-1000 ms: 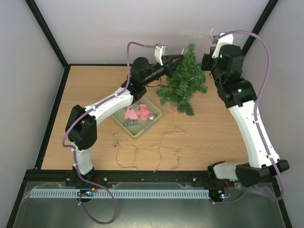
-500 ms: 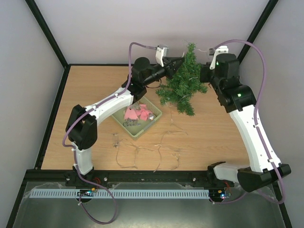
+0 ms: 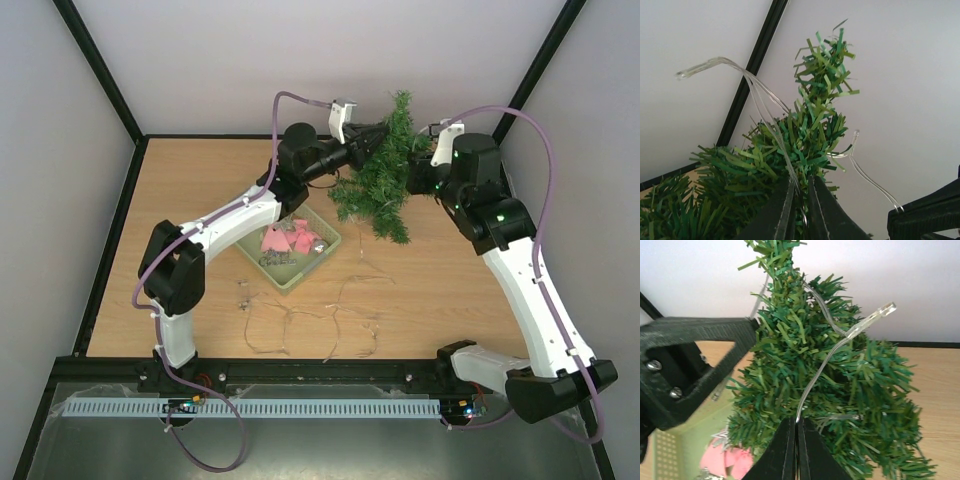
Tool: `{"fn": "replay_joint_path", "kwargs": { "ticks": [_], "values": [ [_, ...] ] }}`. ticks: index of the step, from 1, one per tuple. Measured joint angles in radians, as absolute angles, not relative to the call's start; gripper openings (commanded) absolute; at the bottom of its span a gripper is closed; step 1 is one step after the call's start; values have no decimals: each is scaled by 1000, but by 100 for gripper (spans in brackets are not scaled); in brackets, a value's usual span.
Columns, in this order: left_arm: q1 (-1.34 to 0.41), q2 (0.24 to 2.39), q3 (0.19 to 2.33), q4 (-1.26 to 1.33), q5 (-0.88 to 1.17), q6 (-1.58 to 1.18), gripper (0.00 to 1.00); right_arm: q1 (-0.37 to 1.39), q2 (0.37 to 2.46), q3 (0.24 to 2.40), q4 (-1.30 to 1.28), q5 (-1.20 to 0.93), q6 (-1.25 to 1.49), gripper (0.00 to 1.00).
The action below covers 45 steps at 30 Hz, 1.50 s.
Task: Decorate the small christmas tree
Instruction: Wrap the decoration item around the Christmas tree.
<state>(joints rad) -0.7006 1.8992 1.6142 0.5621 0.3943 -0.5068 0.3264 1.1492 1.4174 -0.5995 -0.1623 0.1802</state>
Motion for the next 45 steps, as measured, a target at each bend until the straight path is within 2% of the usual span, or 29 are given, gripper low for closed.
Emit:
{"fn": "replay_joint_path", "kwargs": {
  "ticks": [9,18,24,35,45],
  "values": [
    [-701,1899,1603,567,411,-517,16,326,1068,1304,-406,-302,342,2],
    [-701,1843,1496,576,419,-494,34,326,1028,1221,-263,-316,476,2],
    [-701,1726,1377,551,418,-424,44,326,1017,1201,-215,-308,525,2],
    [-748,1512,1014,560,339,-286,49,326,1003,1195,-196,-278,535,2],
    [-812,1550,968,554,270,-215,49,326,994,1162,-196,-253,531,2]
  ]
}}
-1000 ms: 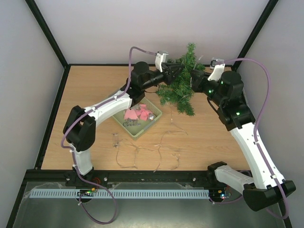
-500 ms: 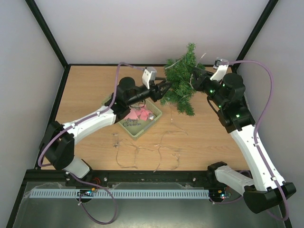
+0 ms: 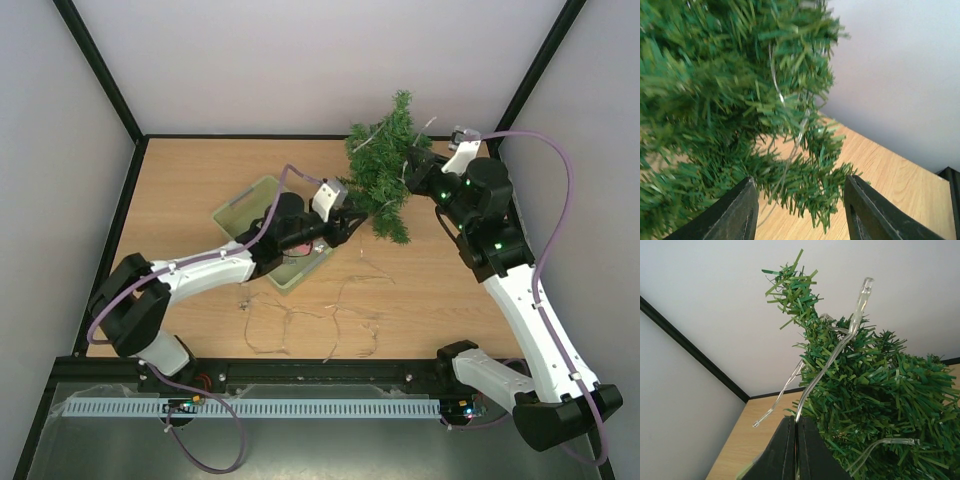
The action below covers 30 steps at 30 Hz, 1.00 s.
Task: Decorate the small christmas tree
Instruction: Wrap the decoration item around the Christmas tree.
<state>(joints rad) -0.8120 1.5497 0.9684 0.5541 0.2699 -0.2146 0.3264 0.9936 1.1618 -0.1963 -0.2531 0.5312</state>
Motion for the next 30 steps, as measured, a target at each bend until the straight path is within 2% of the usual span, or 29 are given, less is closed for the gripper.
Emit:
{"fn": "replay_joint_path", "kwargs": {
  "ticks": [12,24,28,30],
  "values": [
    [-901,1678,840,602,99,-254,53,326,992,1158,-196,-252,531,2],
    [-907,1844,890,662,-38,-319,52,326,989,1158,-196,-251,531,2],
    [-907,1861,917,673,-43,-319,48,326,989,1158,-195,-250,530,2],
    [-907,1871,928,683,-36,-318,39,326,989,1158,-195,-250,529,2]
  ]
}}
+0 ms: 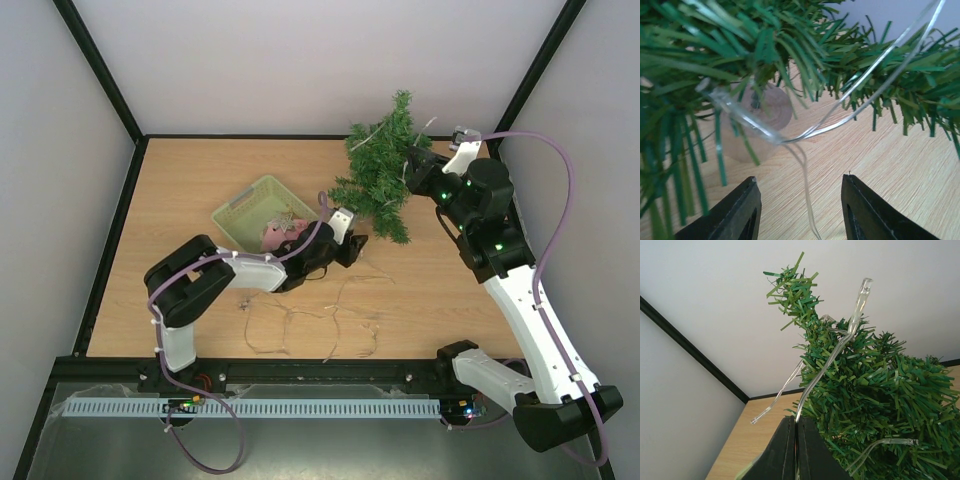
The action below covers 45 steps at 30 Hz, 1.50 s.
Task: Decorate the small christmas tree
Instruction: Wrap the decoration item around the Christmas tree.
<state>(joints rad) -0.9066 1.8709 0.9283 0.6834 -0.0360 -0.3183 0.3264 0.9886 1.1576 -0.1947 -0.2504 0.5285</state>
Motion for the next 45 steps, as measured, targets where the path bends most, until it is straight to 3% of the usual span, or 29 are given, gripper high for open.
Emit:
{"fn": "replay_joint_path", "kwargs": {
  "ticks": [4,6,22,36,45],
  "values": [
    [-907,1877,932,696,-17,-319,10,326,989,1157,-194,-250,526,2],
    [-907,1876,932,704,-7,-311,3,326,989,1157,-194,-247,524,2],
    [-916,1510,775,695,-8,-278,2,326,987,1157,-197,-202,472,3],
    [-920,968,714,387,-115,-287,2,326,1012,1168,-235,-123,400,3],
    [-920,891,822,220,-130,-246,2,326,1030,1169,-235,-112,400,3]
  ]
}}
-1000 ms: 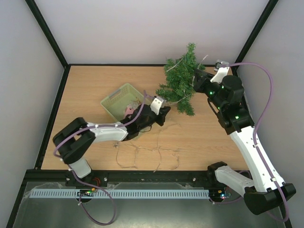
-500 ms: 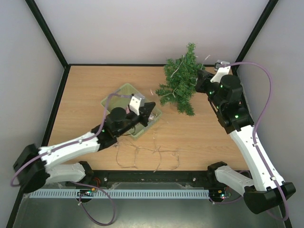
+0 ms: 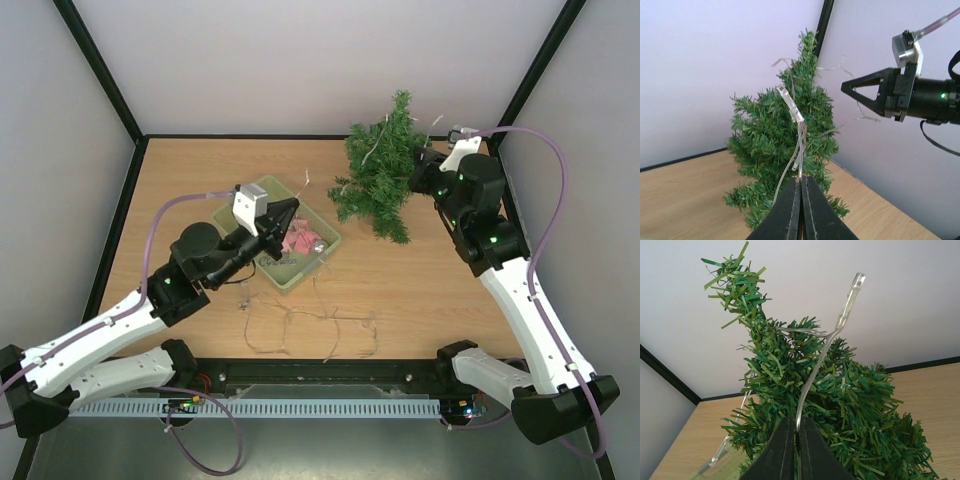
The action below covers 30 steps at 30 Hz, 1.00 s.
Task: Decorate the small christmas tree
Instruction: Wrap the decoration item around the Christmas tree.
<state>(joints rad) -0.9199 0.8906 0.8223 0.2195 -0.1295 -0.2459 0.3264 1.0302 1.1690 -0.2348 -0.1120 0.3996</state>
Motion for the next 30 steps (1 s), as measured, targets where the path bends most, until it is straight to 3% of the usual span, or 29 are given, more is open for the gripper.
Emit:
{"fn": "replay_joint_path", "kwargs": {
  "ticks": [21,30],
  "values": [
    [-893,882,1116,29,-112,-134,2,326,1057,1169,-234,-95,382,2],
    [-822,979,1321,-83,-130,-104,2,326,1055,1168,-226,-101,380,2]
  ]
}}
